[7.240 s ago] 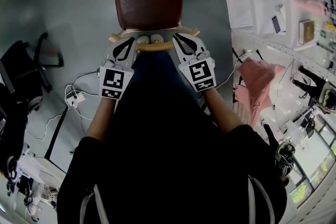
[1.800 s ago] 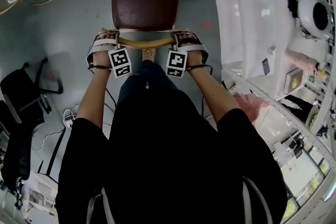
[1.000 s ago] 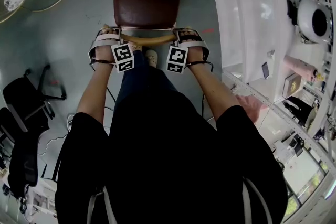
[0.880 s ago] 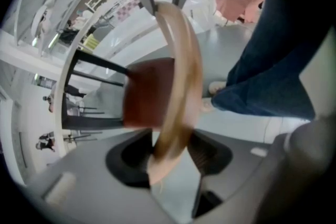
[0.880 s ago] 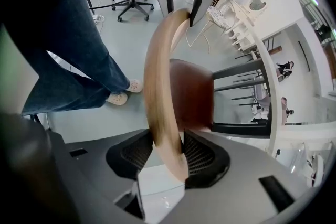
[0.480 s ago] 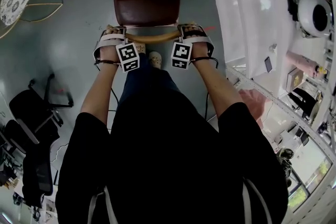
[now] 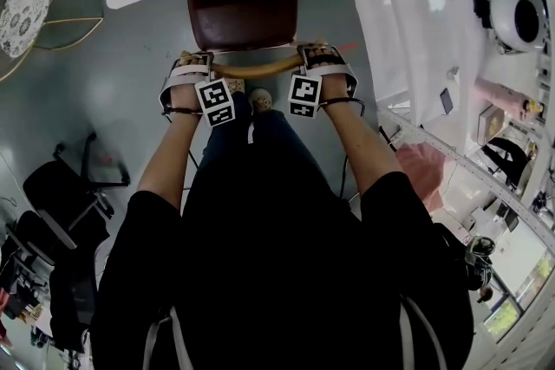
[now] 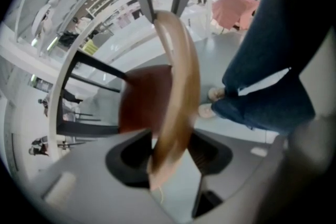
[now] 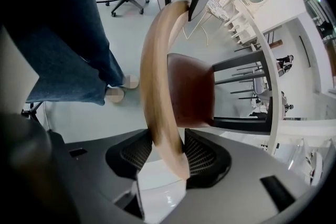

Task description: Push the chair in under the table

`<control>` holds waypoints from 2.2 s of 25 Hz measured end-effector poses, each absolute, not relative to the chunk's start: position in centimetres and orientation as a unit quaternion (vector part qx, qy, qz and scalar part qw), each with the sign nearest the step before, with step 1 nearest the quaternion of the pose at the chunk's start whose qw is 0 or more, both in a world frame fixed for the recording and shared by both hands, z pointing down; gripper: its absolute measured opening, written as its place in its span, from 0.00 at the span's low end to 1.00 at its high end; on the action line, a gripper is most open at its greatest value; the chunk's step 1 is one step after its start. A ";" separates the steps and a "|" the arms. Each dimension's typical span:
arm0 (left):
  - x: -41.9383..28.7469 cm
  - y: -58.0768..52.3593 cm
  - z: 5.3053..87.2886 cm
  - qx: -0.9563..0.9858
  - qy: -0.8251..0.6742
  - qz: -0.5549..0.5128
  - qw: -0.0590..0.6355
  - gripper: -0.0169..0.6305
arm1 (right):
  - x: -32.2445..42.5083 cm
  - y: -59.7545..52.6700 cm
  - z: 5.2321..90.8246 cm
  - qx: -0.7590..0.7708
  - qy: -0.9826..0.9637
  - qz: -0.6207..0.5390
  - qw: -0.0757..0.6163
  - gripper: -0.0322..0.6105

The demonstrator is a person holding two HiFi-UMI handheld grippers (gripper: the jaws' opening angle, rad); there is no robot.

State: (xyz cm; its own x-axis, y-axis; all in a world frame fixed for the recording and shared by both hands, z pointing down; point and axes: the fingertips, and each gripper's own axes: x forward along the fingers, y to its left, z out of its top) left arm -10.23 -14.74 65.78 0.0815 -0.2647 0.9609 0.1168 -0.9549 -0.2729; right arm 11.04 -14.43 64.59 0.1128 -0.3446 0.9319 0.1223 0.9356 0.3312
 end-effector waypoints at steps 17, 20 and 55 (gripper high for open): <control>-8.0 -14.0 59.4 -0.828 0.125 -0.546 0.027 0.38 | 10.2 -13.6 59.7 0.183 -0.710 -0.073 0.677 0.37; -7.4 -14.9 56.7 -0.840 0.175 -0.513 0.008 0.26 | 9.3 -14.2 57.5 0.210 -0.732 -0.071 0.644 0.27; -5.8 -23.3 18.3 -0.841 0.536 -0.063 0.043 0.04 | 7.7 -23.3 18.3 0.564 -0.822 -0.039 0.069 0.08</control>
